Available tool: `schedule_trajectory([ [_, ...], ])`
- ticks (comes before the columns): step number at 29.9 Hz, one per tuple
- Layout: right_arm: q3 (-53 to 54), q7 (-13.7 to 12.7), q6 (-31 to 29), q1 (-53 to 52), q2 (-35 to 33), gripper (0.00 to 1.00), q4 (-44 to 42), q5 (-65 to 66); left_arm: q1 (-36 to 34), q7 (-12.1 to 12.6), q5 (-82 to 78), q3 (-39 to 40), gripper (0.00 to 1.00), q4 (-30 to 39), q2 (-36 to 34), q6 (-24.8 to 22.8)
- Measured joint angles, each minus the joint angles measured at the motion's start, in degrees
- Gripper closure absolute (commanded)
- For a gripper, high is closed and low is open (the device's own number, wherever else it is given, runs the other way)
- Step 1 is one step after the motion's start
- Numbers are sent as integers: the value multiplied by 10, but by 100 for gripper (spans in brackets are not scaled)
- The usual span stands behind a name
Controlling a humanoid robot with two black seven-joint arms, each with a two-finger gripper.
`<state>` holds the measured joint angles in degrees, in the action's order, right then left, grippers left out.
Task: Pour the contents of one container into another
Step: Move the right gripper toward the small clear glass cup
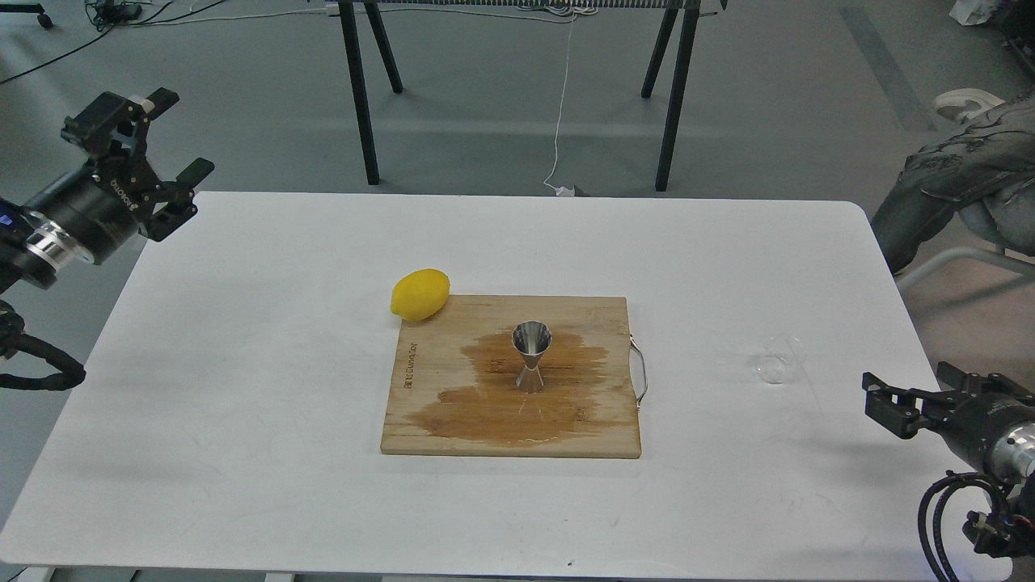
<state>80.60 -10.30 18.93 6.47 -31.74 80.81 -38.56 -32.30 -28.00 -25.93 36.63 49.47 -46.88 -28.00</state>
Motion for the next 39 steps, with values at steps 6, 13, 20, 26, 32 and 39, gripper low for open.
schedule_trajectory([
  [6, -52, 1, 6, -54, 53, 3, -52, 49, 2, 0, 0, 0, 1, -2, 1, 0],
  [13, -82, 1, 4, -99, 94, 2, -112, 83, 15, 0, -1, 0, 1, -3, 1, 0],
  [20, -100, 1, -2, -141, 131, 2, -166, 106, 20, 0, -1, 0, 1, -3, 2, 0],
  [26, -101, 2, -2, -168, 156, 3, -194, 121, 20, 0, -1, 0, 1, -3, 2, 0],
  [32, -101, 2, -5, -189, 167, 4, -214, 125, 21, 0, -1, 0, 1, -3, 3, 0],
  [39, -102, 3, -5, -207, 175, 8, -236, 127, 21, 0, -1, 0, 1, -3, 3, 0],
])
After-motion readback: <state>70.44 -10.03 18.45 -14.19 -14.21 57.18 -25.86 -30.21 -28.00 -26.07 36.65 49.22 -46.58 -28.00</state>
